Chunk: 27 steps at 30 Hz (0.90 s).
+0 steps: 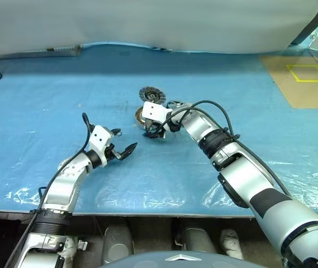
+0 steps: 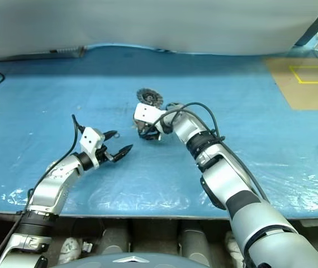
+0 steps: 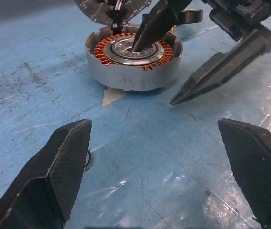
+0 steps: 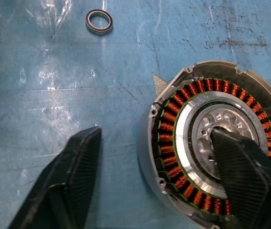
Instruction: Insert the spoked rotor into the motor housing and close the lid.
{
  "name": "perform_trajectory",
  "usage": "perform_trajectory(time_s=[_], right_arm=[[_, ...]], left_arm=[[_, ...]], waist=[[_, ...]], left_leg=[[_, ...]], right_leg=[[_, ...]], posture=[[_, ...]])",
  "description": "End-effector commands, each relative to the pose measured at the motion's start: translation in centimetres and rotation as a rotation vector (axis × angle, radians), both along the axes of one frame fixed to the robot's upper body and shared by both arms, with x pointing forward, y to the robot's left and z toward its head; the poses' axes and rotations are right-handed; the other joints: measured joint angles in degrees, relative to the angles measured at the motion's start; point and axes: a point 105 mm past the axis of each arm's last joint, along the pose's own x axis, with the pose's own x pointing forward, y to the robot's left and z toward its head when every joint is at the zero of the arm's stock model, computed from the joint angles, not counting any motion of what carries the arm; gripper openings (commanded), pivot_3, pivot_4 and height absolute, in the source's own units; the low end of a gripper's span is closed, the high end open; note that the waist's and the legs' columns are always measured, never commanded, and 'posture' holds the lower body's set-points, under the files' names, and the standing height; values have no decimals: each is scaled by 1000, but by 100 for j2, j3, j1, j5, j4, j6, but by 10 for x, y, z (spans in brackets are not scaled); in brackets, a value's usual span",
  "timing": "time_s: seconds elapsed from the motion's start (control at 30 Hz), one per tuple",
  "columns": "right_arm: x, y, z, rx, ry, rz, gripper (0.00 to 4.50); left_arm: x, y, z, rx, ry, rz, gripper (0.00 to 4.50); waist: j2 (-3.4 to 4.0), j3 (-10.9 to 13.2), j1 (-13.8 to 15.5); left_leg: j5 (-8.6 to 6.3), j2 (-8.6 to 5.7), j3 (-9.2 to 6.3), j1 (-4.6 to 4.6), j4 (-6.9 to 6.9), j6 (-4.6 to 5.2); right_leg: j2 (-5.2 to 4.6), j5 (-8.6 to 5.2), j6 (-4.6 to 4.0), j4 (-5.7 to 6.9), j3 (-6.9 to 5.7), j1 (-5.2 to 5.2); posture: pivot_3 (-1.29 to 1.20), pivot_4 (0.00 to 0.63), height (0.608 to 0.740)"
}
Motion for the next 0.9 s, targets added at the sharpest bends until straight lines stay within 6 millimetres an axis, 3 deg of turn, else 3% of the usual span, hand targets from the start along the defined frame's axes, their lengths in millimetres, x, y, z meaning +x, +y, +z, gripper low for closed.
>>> perform_trajectory(time_s=[0.03, 0.1, 0.13, 0.43, 0.9], right_arm=[[-4, -9, -13, -55, 51, 5, 2502], [-7, -15, -20, -72, 71, 12, 1882], [-9, -18, -23, -83, 80, 17, 1830], [-40, -40, -39, -117, 146, 60, 1828], [-84, -62, -31, -108, 201, 43, 1811]], left_arm=[[1, -2, 12, -11, -45, -10, 4500], [1, -2, 12, -12, -45, -8, 4500], [1, -2, 12, -12, -45, -7, 4500], [0, 0, 9, -14, -35, 0, 4500], [3, -3, 7, -15, -23, -12, 4500]], waist=[[0, 0, 1], [-1, -1, -4], [-1, -1, -4], [-2, -5, 31], [-2, -6, 29]], left_leg=[[0, 0, 0, 0, 0, 0], [0, 1, 0, 2, 0, 0], [0, 2, 0, 4, 0, 0], [0, -2, 0, 21, 0, 1], [-1, -2, 0, 56, -7, 1]], right_leg=[[0, 0, 0, 0, 0, 0], [1, 0, 0, 0, 0, 0], [1, 0, 0, 1, 0, 3], [-3, 0, -1, -4, -1, 24], [-3, -1, 2, -11, 4, 53]], posture=[[0, 150, 740], [0, 150, 740], [0, 150, 740], [0, 150, 740], [0, 150, 740]])
